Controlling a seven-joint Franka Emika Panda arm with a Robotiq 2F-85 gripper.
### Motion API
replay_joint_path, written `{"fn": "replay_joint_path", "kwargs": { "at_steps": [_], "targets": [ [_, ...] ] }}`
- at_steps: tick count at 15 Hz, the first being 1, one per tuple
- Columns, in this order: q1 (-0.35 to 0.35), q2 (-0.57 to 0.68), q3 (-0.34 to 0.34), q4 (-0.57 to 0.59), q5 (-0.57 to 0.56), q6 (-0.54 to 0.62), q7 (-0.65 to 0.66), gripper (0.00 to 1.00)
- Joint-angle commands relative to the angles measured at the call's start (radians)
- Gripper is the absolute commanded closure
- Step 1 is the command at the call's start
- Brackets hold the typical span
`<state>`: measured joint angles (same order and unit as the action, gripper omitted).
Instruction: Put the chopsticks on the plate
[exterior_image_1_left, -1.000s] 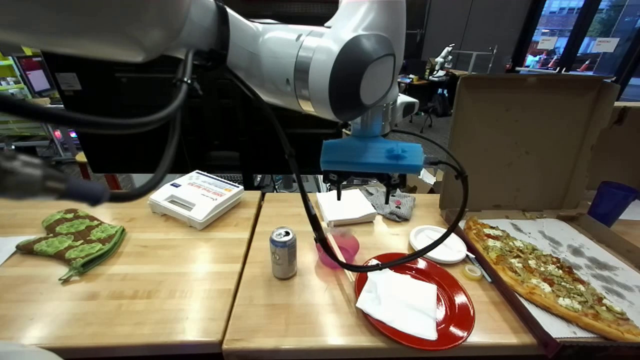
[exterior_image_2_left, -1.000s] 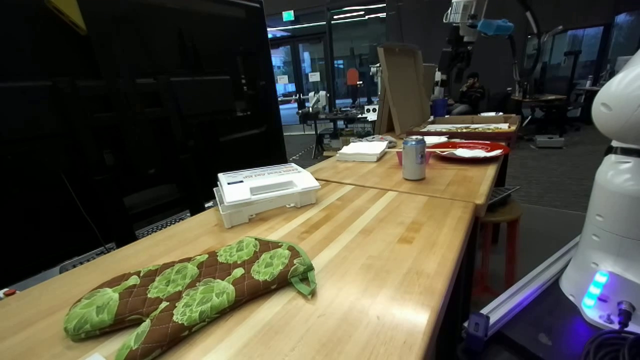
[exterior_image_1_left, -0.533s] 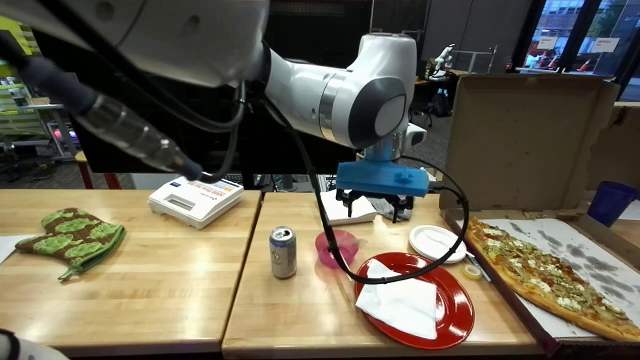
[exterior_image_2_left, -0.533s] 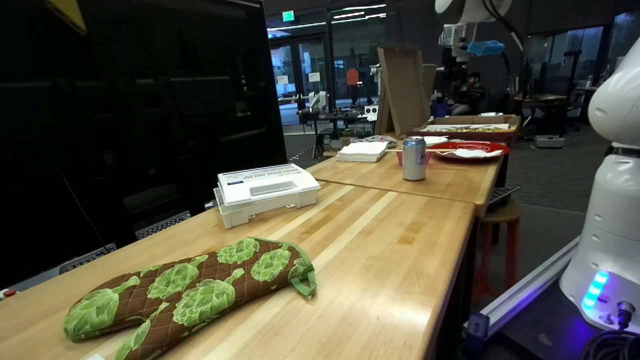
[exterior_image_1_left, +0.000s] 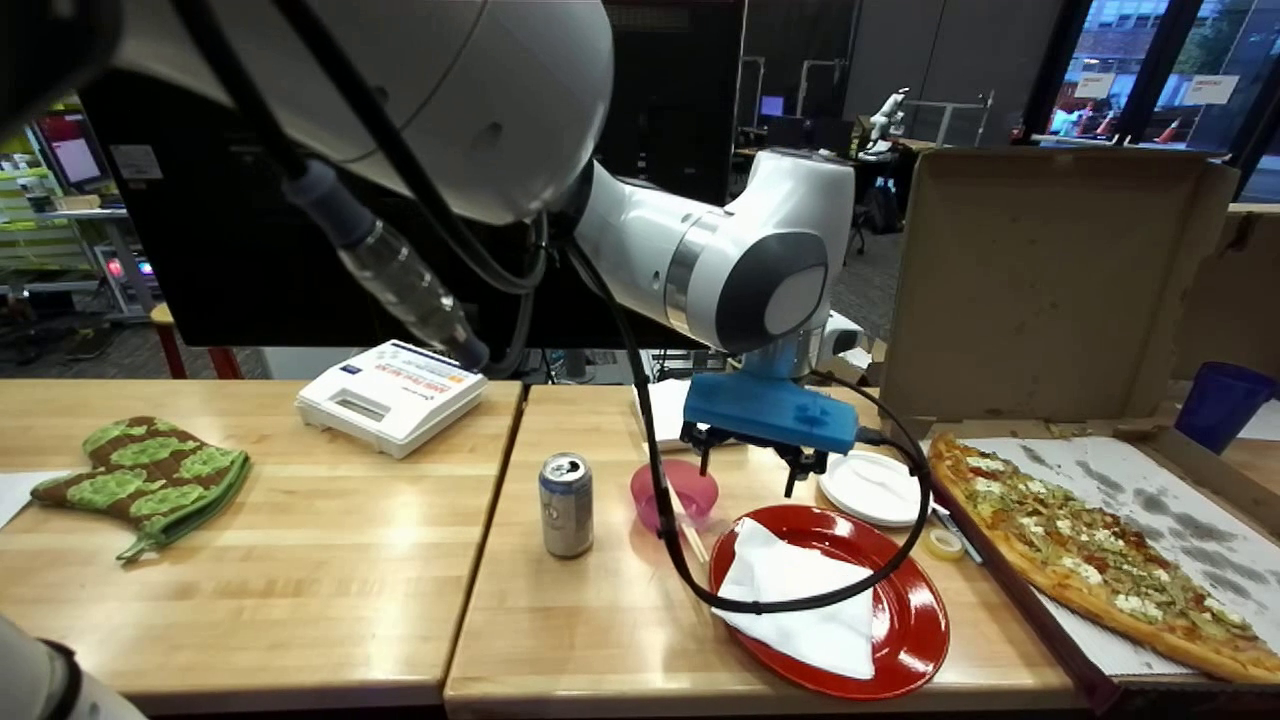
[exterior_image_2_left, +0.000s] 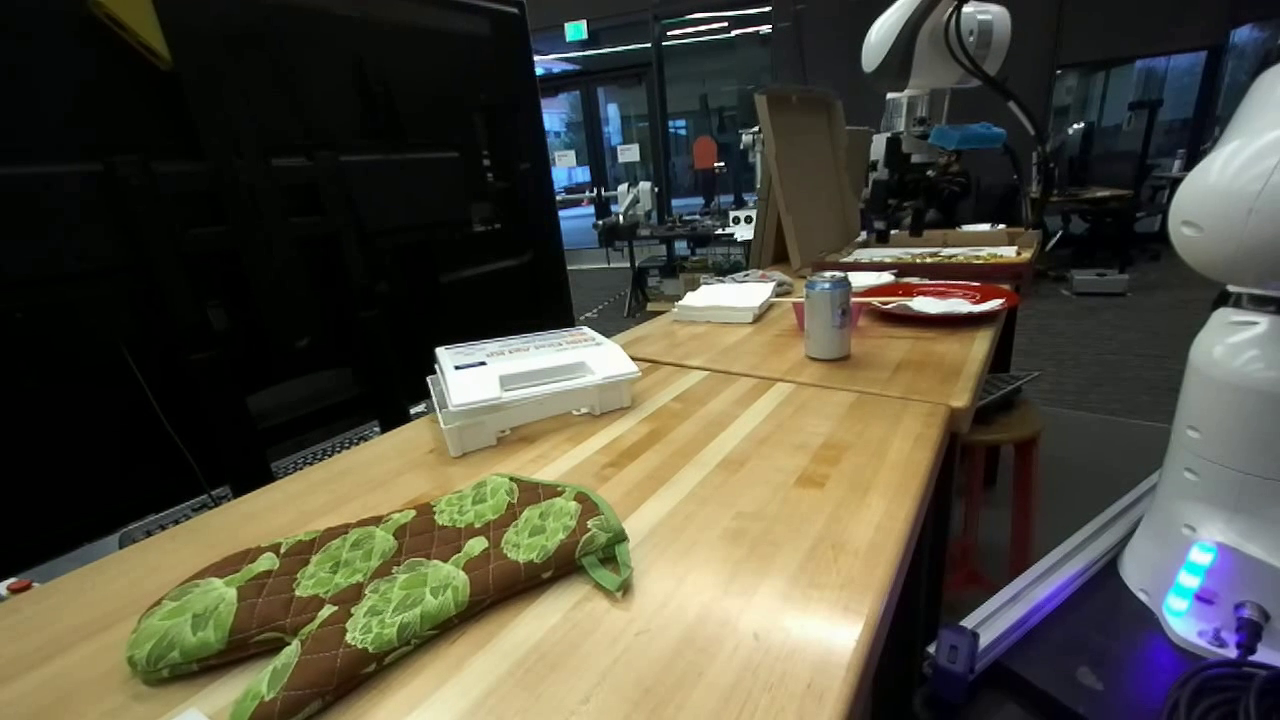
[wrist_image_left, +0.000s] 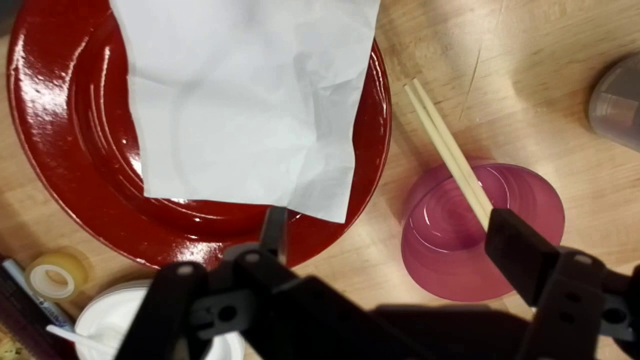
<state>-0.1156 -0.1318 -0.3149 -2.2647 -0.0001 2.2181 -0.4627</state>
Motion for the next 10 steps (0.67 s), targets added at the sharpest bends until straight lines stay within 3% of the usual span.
{"fn": "replay_joint_path", "kwargs": {
  "at_steps": [1,6,10],
  "targets": [
    [-0.028,0.004,0.026,0.001,0.004,-0.001,-0.002,0.0],
    [-0.029,0.005,0.027,0.001,0.004,0.001,-0.001,0.0],
    [-0.003,-0.004,0.082,-0.02,0.01,0.064,0.088,0.0]
  ]
}}
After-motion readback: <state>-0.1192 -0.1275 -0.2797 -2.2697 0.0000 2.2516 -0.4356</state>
